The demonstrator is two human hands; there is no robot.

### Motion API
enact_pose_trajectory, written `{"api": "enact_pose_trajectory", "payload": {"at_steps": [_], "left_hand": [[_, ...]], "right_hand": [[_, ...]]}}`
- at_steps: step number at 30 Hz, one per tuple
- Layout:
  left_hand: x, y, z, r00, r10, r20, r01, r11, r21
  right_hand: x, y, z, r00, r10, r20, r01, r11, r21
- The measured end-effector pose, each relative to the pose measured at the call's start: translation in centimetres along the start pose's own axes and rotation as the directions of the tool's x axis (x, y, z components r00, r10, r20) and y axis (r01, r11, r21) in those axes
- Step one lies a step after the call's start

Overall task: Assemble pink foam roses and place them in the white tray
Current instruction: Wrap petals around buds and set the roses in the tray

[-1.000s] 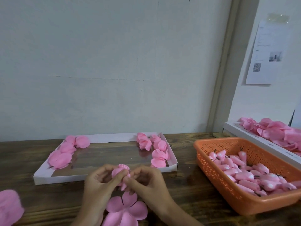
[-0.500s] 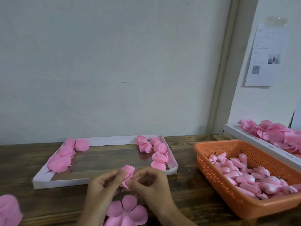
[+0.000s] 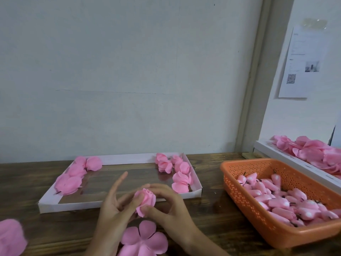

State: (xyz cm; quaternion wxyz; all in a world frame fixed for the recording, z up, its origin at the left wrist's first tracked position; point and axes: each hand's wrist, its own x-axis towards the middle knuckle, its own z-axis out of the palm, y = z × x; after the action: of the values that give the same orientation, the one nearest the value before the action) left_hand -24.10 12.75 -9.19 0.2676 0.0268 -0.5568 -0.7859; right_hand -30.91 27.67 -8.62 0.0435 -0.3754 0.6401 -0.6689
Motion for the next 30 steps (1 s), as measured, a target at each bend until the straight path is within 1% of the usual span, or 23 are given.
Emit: {"api": "enact_pose_trajectory", "payload": {"at_steps": [3, 6, 7, 9, 10, 12, 13, 15, 16, 19, 24, 27, 30], "left_hand": [[0.1, -0.3, -0.2, 1.0, 0.022, -0.02, -0.021, 0.998, 0.067], [0.2, -0.4, -0.2, 0.998, -0.019, -0.052, 0.018, 1.0, -0.011], [0.4, -0.3, -0.3, 0.998, -0.052, -0.029, 0.05, 0.997, -0.05], [0.6, 0.0, -0.8, 0.991, -0.103, 0.082, 0.109, 0.992, -0.062], [0.7, 0.1, -1.0, 0.982, -0.112, 0.152, 0.117, 0.993, -0.024], [0.5, 0.2, -1.4, 0.959, -0.097, 0.267, 0.057, 0.986, 0.155], [0.4, 0.1, -1.4, 0.954, -0.082, 0.289, 0.011, 0.971, 0.238], [0.2, 0.0, -1.5, 0.95, -0.059, 0.306, -0.045, 0.946, 0.321], [0.2, 0.1, -1.5, 0.944, -0.062, 0.323, -0.056, 0.937, 0.345], [0.0, 0.7, -1.5, 0.919, -0.085, 0.385, -0.089, 0.907, 0.412], [-0.4, 1.0, -1.2, 0.922, -0.107, 0.372, -0.097, 0.867, 0.489], [-0.6, 0.9, -0.9, 0.916, -0.153, 0.371, -0.048, 0.876, 0.481], [-0.6, 0.8, -0.6, 0.916, -0.155, 0.37, -0.036, 0.886, 0.461]], "right_hand": [[0.0, -0.3, 0.0, 0.999, 0.042, 0.017, -0.043, 0.999, 0.009], [-0.1, -0.3, -0.1, 0.996, 0.072, 0.052, -0.077, 0.993, 0.091], [-0.1, -0.5, -0.2, 0.994, 0.09, 0.063, -0.097, 0.988, 0.117], [0.0, -0.7, -0.5, 0.993, 0.098, 0.073, -0.107, 0.986, 0.126], [0.1, -0.8, -0.7, 0.994, 0.081, 0.078, -0.089, 0.99, 0.113], [0.3, -0.7, -1.0, 0.995, 0.02, 0.102, -0.025, 0.999, 0.042], [0.4, -0.7, -1.1, 0.993, -0.01, 0.121, 0.011, 1.0, -0.008], [0.5, -0.6, -1.1, 0.986, -0.059, 0.157, 0.071, 0.995, -0.075], [0.5, -0.6, -1.1, 0.983, -0.064, 0.17, 0.08, 0.993, -0.09], [0.6, -0.6, -1.1, 0.977, -0.03, 0.21, 0.048, 0.996, -0.081], [0.2, -0.2, -1.2, 0.969, 0.0, 0.247, 0.029, 0.993, -0.112], [0.1, 0.0, -1.2, 0.97, 0.033, 0.242, 0.003, 0.989, -0.147], [0.0, 0.1, -1.4, 0.968, 0.001, 0.251, 0.04, 0.986, -0.159]]}}
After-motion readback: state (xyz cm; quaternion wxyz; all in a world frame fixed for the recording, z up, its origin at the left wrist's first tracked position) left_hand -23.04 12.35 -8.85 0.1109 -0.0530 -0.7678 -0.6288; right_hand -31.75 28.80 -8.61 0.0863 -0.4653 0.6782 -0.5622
